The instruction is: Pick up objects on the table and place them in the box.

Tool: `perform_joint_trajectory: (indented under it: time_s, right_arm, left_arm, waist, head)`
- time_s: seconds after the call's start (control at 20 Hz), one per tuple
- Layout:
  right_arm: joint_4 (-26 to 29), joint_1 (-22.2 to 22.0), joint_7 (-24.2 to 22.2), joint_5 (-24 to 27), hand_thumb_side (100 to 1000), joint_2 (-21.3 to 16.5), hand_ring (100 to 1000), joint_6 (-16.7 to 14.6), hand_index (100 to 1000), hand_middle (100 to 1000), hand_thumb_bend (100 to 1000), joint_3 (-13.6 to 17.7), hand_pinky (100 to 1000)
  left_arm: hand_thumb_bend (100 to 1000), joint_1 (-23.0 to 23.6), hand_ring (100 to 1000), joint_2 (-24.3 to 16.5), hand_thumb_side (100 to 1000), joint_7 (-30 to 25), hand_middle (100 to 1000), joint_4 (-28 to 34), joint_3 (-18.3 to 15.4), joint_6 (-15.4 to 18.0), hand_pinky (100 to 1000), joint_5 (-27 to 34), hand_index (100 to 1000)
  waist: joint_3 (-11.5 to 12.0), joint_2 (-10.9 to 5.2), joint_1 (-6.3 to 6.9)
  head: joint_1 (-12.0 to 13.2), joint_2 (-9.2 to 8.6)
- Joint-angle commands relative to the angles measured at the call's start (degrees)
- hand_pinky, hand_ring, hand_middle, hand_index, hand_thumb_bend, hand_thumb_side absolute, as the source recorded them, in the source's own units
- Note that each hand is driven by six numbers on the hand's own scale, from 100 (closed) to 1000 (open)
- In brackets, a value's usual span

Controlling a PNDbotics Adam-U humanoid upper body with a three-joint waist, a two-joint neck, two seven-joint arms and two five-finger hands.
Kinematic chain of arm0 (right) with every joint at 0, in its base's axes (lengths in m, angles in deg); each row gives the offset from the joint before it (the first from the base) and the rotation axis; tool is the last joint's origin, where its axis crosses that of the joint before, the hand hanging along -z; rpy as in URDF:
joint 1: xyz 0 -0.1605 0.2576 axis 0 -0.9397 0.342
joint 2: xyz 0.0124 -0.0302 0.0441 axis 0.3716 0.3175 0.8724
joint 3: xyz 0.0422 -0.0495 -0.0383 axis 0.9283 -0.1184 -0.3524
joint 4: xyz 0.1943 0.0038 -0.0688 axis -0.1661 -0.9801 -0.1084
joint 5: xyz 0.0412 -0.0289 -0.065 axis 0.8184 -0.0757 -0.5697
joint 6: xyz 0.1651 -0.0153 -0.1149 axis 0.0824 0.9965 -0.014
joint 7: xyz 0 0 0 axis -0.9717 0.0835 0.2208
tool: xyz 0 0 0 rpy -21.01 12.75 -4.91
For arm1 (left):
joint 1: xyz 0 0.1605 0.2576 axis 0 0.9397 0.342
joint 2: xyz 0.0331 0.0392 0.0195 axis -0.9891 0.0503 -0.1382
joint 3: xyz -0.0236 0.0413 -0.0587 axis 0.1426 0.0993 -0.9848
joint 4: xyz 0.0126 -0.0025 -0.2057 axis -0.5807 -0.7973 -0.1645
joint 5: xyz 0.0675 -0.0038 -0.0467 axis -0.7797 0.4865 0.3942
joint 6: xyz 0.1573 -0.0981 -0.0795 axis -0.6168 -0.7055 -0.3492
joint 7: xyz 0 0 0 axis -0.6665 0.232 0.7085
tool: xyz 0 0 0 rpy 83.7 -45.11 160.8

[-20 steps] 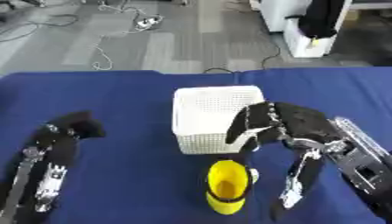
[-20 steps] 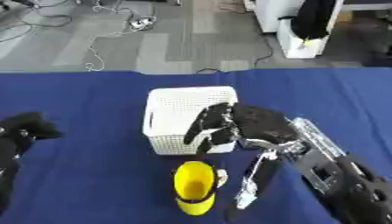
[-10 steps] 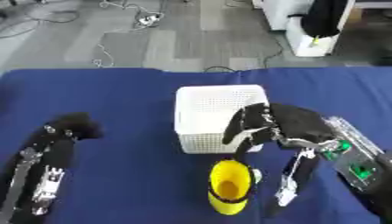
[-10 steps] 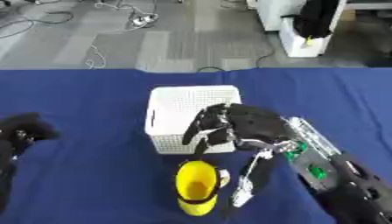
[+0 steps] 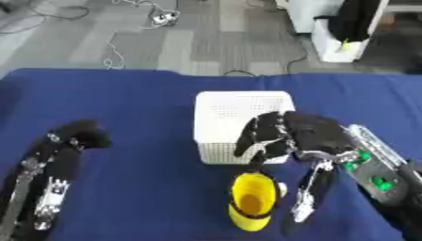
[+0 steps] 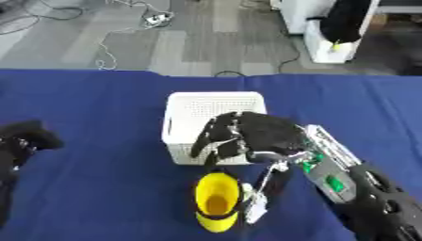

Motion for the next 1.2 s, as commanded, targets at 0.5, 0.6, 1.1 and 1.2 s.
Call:
perform_joint_trajectory:
  time_s: [0.5, 0.6, 1.1, 1.2]
  right_arm:
    - [-0.29, 0.30, -0.20, -2.23, 646, 0.04, 701, -0.97, 622, 690, 891, -0.04, 699]
    - [-0.76, 0.01, -0.10, -3.34, 647, 0.25, 701, -0.97, 623, 690, 891, -0.32, 699]
    - [-4.22, -1.31, 0.50, -10.40, 657, 2.97, 698, -0.97, 632, 691, 896, -2.37, 699]
    - [-4.72, -1.20, 1.24, -11.50, 657, 3.10, 698, -0.97, 632, 691, 896, -2.43, 699]
  left_arm:
    - [194, -0.46, 649, 0.11, 842, -0.14, 615, 1.21, 0.00, -0.05, 691, 0.25, 814]
    - [193, -0.45, 649, 0.13, 842, -0.14, 615, 1.21, 0.00, -0.07, 691, 0.25, 814]
    - [192, -0.95, 649, 0.17, 842, -0.28, 615, 1.21, 0.12, 0.10, 691, 0.30, 814]
    - [192, -1.03, 649, 0.17, 842, -0.28, 615, 1.21, 0.13, 0.13, 691, 0.33, 814]
  waist:
    - [0.08, -0.74, -0.40]
    - [0.03, -0.73, -0.36]
    - [0.24, -0.17, 0.02]
    - [0.30, -0.08, 0.07]
  head:
    - [-0.45, -0.49]
    - [-0.39, -0.46]
    - [-0.25, -0.68]
    - [-0.24, -0.75]
